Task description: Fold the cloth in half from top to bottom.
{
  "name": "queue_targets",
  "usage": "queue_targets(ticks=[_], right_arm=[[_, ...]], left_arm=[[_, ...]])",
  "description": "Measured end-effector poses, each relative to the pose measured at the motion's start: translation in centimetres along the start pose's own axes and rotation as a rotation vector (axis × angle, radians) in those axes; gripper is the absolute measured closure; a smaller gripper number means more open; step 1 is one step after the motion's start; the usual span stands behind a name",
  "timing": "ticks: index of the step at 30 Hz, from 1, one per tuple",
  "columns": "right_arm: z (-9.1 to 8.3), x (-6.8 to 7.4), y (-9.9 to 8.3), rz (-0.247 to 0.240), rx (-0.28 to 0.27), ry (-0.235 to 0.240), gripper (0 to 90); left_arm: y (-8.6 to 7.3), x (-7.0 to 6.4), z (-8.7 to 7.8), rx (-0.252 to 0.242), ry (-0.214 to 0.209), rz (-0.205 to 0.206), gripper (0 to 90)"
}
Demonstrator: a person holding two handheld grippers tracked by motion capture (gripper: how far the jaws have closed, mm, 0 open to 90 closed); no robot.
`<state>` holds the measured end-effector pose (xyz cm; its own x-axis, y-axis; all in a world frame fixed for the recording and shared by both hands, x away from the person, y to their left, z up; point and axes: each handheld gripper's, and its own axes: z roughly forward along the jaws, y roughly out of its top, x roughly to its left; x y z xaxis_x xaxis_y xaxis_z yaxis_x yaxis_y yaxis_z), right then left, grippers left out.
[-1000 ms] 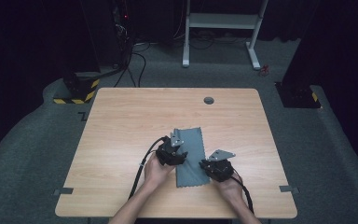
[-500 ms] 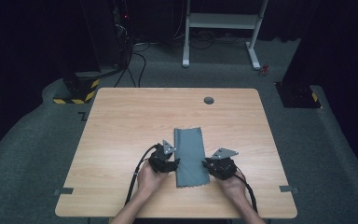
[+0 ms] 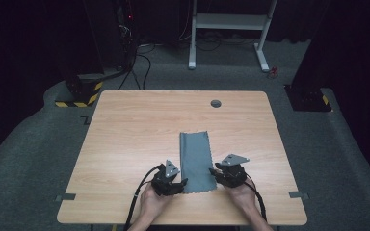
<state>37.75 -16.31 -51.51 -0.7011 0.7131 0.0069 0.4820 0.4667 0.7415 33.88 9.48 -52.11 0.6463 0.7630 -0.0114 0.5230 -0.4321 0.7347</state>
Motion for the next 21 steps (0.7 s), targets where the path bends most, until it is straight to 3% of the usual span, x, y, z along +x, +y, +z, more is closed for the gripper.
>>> queue_targets(ticks=[3,7,17,21], right_arm=[[-0.9,0.5,-0.7,0.013,-0.001,0.013,60.0],[-2.0,1.5,-1.9,-0.007,0.004,0.011,60.6],[-2.0,2.5,-2.7,-0.027,0.013,0.049,83.5],[-2.0,2.6,-2.8,-0.015,0.008,0.056,86.9]], left_arm=[[-0.5,-0.7,-0.4,-0.008,-0.007,0.015,45.7],[-1.0,-1.3,-0.8,-0.023,-0.008,0.019,49.4],[-1.6,-1.8,-1.1,-0.053,-0.048,0.029,72.5],[-1.6,-1.7,-1.1,-0.051,-0.076,0.014,82.7]])
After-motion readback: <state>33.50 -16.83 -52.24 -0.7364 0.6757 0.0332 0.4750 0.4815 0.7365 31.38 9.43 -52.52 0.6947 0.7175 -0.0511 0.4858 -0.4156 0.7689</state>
